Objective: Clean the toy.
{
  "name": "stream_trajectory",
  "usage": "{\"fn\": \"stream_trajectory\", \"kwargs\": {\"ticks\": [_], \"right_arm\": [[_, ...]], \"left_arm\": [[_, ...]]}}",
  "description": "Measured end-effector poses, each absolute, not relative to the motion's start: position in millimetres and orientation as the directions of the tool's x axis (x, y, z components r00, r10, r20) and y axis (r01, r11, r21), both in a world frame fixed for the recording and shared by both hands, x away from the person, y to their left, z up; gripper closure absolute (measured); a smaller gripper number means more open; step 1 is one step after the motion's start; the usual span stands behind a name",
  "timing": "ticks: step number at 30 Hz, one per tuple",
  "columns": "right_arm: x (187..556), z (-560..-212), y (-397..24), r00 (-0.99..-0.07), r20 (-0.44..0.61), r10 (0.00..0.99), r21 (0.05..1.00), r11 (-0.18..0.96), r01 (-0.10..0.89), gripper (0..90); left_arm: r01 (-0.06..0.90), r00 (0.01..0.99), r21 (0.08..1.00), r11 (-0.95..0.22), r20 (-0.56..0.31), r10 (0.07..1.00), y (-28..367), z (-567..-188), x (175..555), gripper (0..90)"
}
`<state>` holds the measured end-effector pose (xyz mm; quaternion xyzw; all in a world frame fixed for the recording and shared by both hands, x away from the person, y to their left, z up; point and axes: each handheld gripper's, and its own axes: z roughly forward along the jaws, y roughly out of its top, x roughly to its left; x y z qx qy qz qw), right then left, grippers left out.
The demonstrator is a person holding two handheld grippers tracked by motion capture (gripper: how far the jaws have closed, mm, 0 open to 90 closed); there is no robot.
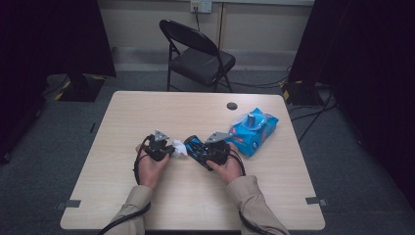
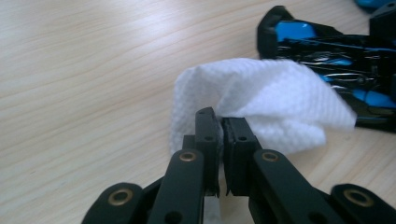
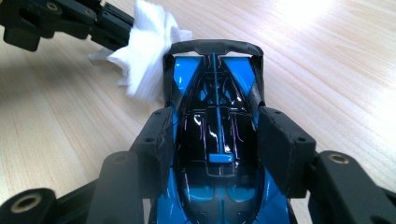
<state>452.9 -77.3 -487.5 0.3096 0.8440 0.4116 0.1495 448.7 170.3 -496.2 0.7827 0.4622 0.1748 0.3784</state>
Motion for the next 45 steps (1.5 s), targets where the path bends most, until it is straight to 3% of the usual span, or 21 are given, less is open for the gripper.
{"fn": "stream_trajectory", "kwargs": {"ticks": [11, 28, 45], "right_arm": [[453.0, -487.3, -76.9, -0.765, -0.003, 0.644, 0.786, 0.475, 0.396, 47.3], [454.1, -487.0, -76.6, -0.765, 0.002, 0.644, 0.784, 0.473, 0.401, 47.3], [454.5, -486.2, -75.3, -0.767, -0.003, 0.641, 0.778, 0.483, 0.401, 47.4]], "left_arm": [[0.582, 0.492, 0.775, -0.247, -0.093, 0.866, 192.9, -486.4, 437.7, 86.1], [0.589, 0.513, 0.769, -0.247, -0.120, 0.850, 186.3, -487.0, 427.8, 86.2], [0.543, 0.705, 0.756, -0.366, -0.174, 0.687, 128.0, -494.2, 389.5, 87.0]]}}
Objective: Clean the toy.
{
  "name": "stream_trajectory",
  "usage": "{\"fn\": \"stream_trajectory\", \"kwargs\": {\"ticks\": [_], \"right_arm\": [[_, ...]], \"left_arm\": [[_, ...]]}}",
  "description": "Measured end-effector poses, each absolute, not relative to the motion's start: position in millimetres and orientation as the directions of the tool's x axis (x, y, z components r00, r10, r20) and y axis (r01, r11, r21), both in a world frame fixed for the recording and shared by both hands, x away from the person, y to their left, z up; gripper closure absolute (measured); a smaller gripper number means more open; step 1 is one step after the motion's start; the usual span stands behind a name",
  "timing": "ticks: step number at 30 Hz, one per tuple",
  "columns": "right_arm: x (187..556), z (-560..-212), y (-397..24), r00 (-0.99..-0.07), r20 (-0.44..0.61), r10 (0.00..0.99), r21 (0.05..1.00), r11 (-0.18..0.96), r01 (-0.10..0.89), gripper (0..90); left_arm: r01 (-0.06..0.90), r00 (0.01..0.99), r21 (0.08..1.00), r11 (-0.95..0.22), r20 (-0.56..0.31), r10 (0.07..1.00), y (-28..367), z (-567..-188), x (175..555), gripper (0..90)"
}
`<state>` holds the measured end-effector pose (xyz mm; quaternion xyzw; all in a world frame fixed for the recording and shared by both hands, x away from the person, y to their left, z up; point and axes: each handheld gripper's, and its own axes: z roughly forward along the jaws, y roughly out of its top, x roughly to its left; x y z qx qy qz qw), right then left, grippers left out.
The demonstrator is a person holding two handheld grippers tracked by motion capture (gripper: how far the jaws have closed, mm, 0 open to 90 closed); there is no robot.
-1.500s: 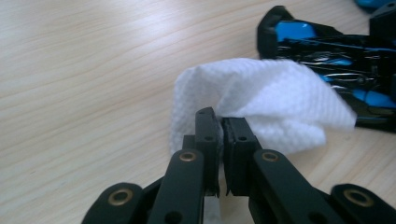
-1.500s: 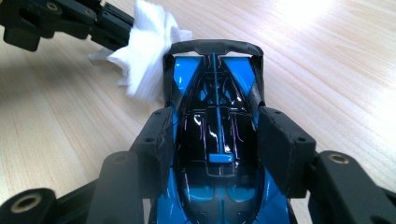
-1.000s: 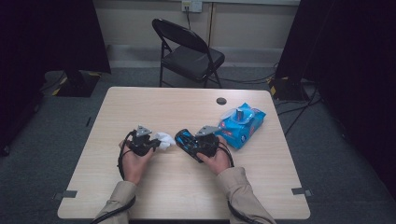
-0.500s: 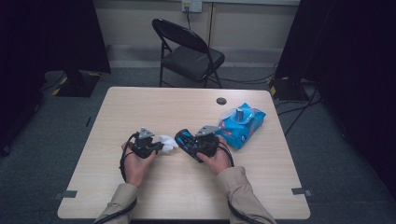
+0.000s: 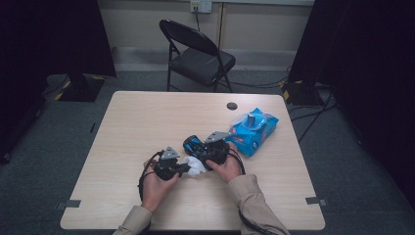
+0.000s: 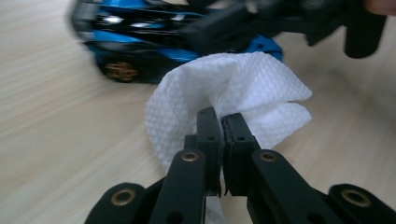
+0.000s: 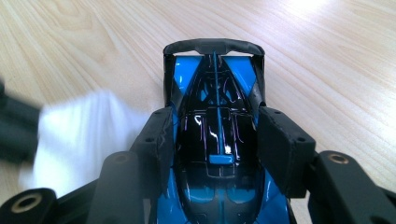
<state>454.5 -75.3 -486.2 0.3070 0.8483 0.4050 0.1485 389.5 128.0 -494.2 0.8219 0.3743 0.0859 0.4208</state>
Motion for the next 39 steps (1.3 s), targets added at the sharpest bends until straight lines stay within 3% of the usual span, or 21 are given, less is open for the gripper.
{"fn": "stream_trajectory", "kwargs": {"ticks": [11, 39], "right_arm": [[454.1, -486.8, -75.7, -0.766, -0.003, 0.643, 0.782, 0.478, 0.399, 47.4], [454.7, -487.3, -75.9, -0.764, 0.004, 0.645, 0.786, 0.470, 0.401, 47.5]], "left_arm": [[0.562, 0.707, 0.744, -0.362, -0.204, 0.677, 98.9, -502.7, 401.8, 86.6], [0.609, 0.627, 0.726, -0.318, -0.195, 0.754, 125.4, -498.4, 424.8, 86.4]]}}
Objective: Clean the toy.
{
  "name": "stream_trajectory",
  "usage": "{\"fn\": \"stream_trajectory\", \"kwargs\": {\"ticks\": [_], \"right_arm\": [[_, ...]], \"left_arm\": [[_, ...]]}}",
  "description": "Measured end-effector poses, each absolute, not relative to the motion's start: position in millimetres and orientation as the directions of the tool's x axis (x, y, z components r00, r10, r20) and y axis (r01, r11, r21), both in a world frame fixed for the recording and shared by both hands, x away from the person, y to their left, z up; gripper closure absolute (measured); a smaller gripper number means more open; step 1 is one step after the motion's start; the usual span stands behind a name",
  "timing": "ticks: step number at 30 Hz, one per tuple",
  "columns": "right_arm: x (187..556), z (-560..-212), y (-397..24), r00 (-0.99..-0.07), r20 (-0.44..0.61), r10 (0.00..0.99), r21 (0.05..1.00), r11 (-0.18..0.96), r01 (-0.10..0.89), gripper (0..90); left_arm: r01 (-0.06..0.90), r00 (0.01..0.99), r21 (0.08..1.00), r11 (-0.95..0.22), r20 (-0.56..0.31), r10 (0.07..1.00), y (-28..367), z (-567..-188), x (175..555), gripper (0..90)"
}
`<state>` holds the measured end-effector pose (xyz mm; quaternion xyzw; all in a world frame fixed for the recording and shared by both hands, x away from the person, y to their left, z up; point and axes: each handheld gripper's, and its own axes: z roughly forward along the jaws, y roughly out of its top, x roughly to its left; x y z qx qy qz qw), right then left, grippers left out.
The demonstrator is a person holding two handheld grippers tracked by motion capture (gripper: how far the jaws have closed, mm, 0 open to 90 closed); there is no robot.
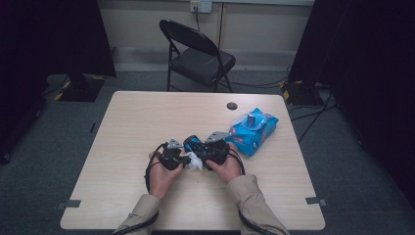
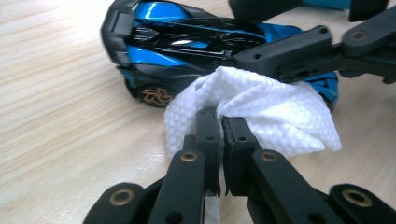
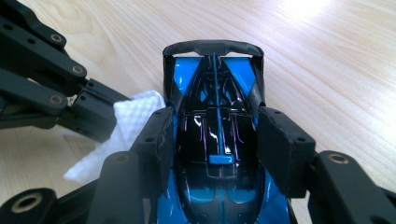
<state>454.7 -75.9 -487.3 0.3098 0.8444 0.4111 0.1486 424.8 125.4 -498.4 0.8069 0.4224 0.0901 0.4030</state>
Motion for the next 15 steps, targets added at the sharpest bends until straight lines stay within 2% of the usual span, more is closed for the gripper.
{"fn": "stream_trajectory", "kwargs": {"ticks": [6, 15], "right_arm": [[455.4, -486.6, -75.3, -0.765, 0.005, 0.644, 0.781, 0.475, 0.405, 47.5], [455.4, -486.7, -75.4, -0.767, 0.003, 0.641, 0.783, 0.476, 0.401, 47.5]], "left_arm": [[0.614, 0.606, 0.727, -0.307, -0.185, 0.774, 131.5, -497.9, 429.1, 86.5], [0.639, 0.524, 0.726, -0.254, -0.169, 0.835, 153.6, -497.0, 443.9, 86.4]]}}
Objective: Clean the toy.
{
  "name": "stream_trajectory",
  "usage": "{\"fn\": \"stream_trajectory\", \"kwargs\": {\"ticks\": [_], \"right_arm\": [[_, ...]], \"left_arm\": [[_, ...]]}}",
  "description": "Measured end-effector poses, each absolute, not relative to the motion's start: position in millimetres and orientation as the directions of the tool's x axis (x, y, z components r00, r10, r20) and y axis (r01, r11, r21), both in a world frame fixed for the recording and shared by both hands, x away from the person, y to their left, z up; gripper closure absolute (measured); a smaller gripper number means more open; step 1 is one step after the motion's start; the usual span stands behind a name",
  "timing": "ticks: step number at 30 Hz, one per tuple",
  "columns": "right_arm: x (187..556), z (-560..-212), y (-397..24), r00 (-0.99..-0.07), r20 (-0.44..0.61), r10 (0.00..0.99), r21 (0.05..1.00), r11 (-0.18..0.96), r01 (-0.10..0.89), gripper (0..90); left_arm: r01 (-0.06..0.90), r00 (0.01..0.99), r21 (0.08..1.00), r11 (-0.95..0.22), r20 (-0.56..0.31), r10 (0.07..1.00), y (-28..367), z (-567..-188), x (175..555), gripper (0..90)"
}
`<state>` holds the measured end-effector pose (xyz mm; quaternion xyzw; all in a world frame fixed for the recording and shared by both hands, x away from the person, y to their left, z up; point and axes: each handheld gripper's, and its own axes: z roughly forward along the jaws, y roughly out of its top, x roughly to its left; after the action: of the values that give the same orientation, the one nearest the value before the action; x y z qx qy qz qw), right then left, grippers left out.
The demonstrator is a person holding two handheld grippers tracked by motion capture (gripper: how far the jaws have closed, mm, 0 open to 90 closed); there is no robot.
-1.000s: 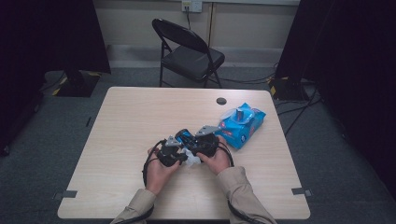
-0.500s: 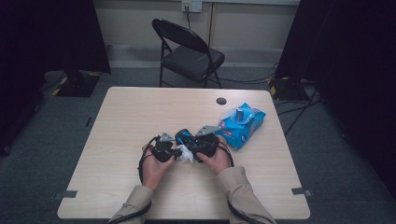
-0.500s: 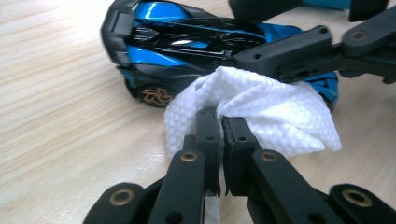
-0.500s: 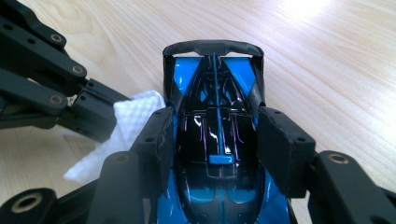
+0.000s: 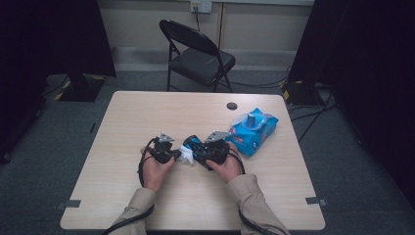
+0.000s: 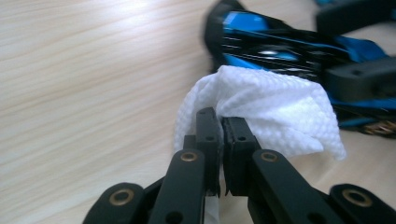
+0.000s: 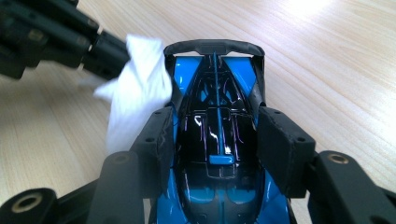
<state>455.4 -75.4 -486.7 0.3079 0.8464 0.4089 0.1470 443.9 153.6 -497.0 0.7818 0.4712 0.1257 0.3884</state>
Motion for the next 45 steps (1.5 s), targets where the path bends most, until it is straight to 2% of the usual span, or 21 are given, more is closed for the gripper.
{"fn": "stream_trajectory", "kwargs": {"ticks": [11, 21, 34, 37, 45], "right_arm": [[455.1, -487.6, -76.1, -0.767, 0.005, 0.642, 0.787, 0.470, 0.398, 47.4], [455.5, -487.9, -76.2, -0.768, 0.008, 0.640, 0.789, 0.467, 0.398, 47.5], [455.6, -486.8, -74.7, -0.765, 0.005, 0.644, 0.782, 0.474, 0.404, 47.4], [456.0, -486.5, -74.1, -0.765, 0.004, 0.644, 0.781, 0.476, 0.405, 47.4], [456.2, -486.0, -73.4, -0.765, 0.002, 0.644, 0.777, 0.481, 0.407, 47.4]], "left_arm": [[0.659, 0.435, 0.732, -0.175, -0.181, 0.882, 181.7, -497.2, 450.2, 86.3], [0.632, 0.427, 0.764, -0.131, -0.201, 0.882, 204.3, -486.8, 437.5, 86.4], [0.587, 0.565, 0.783, -0.208, -0.212, 0.797, 174.5, -481.8, 406.3, 86.5], [0.579, 0.619, 0.770, -0.268, -0.202, 0.759, 162.7, -482.4, 397.8, 86.4], [0.574, 0.674, 0.755, -0.319, -0.213, 0.708, 135.0, -494.3, 388.8, 86.5]]}}
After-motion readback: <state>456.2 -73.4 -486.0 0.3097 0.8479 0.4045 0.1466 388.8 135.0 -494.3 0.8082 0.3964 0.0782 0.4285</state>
